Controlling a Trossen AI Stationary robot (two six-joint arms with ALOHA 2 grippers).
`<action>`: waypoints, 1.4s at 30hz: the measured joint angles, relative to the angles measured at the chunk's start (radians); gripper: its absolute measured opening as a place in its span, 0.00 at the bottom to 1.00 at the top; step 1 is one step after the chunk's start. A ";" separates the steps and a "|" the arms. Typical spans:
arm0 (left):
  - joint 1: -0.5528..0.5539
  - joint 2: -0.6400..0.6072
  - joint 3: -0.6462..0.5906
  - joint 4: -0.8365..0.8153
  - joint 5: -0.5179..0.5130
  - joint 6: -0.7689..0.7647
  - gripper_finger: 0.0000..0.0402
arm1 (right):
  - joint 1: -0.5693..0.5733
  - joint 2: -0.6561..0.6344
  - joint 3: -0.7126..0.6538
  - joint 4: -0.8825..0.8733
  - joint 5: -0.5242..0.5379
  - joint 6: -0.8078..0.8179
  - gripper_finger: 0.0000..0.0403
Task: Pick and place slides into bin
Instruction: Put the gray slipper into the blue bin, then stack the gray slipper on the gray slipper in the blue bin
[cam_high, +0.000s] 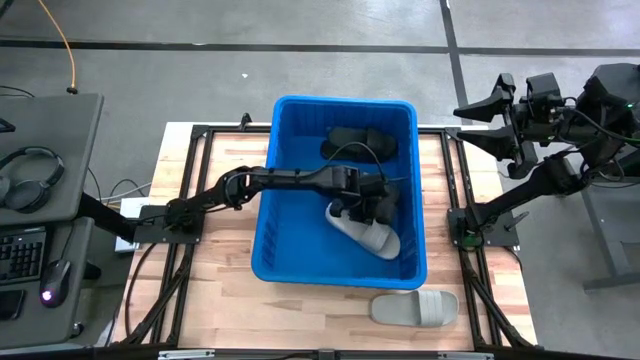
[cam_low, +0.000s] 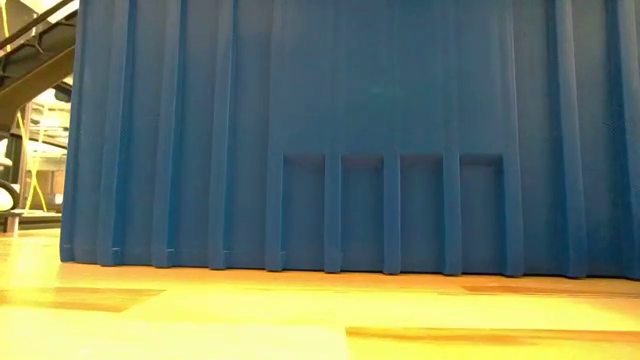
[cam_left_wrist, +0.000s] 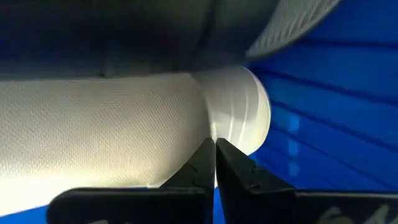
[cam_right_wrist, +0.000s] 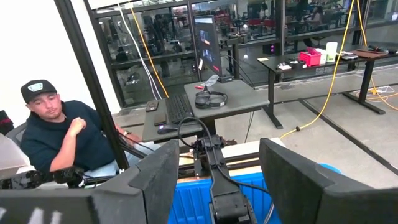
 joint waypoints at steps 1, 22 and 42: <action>0.000 0.000 0.000 0.002 -0.005 -0.015 0.00 | 0.000 0.000 0.000 0.000 0.000 0.000 0.52; -0.019 0.000 0.000 -0.031 0.047 -0.145 0.00 | 0.000 -0.002 0.000 -0.005 0.000 -0.003 0.52; -0.027 0.000 0.000 -0.033 0.151 -0.220 0.21 | 0.000 -0.003 0.000 -0.006 0.000 -0.026 0.52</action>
